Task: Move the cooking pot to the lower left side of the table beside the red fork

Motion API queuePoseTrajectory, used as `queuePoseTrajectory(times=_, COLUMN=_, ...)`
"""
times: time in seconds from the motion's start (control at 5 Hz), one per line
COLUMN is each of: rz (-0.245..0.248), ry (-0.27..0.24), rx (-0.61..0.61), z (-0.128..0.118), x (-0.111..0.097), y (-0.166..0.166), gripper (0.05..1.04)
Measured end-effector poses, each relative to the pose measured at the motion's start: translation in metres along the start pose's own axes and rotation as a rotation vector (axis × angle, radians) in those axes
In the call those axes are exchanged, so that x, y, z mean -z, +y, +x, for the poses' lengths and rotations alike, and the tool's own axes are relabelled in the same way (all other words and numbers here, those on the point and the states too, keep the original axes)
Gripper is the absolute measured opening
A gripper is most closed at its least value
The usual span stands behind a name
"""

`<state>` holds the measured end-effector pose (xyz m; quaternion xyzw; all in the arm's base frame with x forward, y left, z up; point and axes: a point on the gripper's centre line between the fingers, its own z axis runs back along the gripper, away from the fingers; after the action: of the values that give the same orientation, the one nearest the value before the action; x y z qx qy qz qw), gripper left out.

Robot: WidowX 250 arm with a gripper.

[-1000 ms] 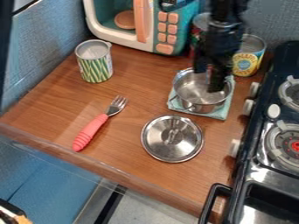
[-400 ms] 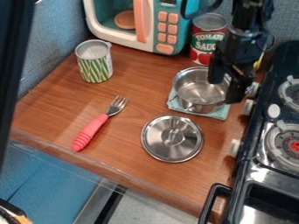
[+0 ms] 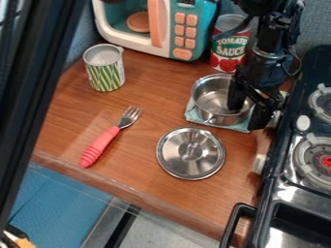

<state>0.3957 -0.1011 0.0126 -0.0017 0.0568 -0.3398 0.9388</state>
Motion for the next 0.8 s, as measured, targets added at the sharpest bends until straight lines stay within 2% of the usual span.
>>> queuePoseTrajectory(times=0.4, rz=-0.006, ry=0.014, rx=-0.003, z=0.0030, x=0.0035, y=0.0007, gripper=0.344)
queuePoseTrajectory(times=0.6, rz=0.005, ry=0.019, rx=-0.009, z=0.0034, x=0.0022, y=0.0023, gripper=0.156)
queuePoseTrajectory(times=0.8, rz=0.021, ry=0.028, rx=-0.019, z=0.0036, x=0.0014, y=0.0020, gripper=0.095)
